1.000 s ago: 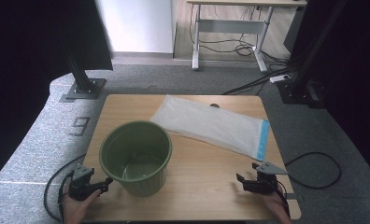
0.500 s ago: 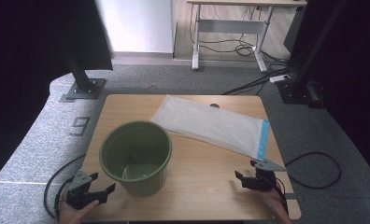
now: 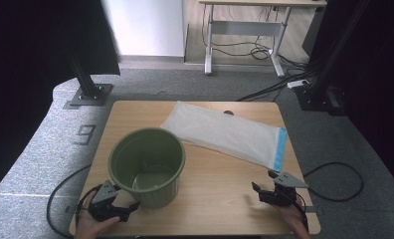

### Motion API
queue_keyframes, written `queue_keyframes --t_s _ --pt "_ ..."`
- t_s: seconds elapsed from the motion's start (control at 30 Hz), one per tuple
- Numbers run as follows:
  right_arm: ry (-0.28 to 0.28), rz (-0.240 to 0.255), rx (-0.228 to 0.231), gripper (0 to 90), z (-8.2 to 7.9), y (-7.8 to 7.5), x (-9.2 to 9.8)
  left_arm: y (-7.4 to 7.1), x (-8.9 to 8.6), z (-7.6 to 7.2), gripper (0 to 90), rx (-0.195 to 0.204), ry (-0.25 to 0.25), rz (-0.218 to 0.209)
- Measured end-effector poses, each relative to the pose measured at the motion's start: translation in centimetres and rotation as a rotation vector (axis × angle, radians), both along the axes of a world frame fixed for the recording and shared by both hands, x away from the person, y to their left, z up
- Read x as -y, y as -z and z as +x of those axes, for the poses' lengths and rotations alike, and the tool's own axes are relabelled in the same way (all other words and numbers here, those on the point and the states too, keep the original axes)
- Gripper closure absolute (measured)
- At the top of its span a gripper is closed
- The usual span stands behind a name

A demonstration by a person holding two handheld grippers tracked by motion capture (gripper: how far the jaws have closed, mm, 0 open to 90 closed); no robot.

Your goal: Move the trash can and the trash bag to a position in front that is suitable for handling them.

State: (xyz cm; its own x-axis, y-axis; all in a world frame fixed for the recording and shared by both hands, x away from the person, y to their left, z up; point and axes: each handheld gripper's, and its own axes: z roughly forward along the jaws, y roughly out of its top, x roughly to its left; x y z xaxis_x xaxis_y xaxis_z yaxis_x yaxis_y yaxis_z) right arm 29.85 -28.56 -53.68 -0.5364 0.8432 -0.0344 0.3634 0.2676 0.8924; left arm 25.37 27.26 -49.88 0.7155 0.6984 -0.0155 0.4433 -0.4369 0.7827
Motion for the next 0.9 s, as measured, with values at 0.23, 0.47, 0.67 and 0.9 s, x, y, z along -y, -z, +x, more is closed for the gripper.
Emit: queue_keyframes --t_s 0.23,0.47,0.67,0.9 --pt "0.043 0.008 0.006 19.6 -1.7 0.1 1.0 0.0 1.4 1.9 14.1 0.022 0.058 0.008" --pt "0.045 0.01 -0.018 20.2 -2.3 0.3 1.1 0.1 3.6 3.0 14.8 0.037 0.093 0.028" --pt "0.033 -0.001 -0.031 20.2 -2.5 0.6 1.3 0.1 6.1 4.0 15.1 0.061 0.077 0.06" --pt "0.036 0.01 -0.034 20.8 -2.4 0.5 1.5 0.0 9.0 5.5 15.2 0.081 0.073 0.084"
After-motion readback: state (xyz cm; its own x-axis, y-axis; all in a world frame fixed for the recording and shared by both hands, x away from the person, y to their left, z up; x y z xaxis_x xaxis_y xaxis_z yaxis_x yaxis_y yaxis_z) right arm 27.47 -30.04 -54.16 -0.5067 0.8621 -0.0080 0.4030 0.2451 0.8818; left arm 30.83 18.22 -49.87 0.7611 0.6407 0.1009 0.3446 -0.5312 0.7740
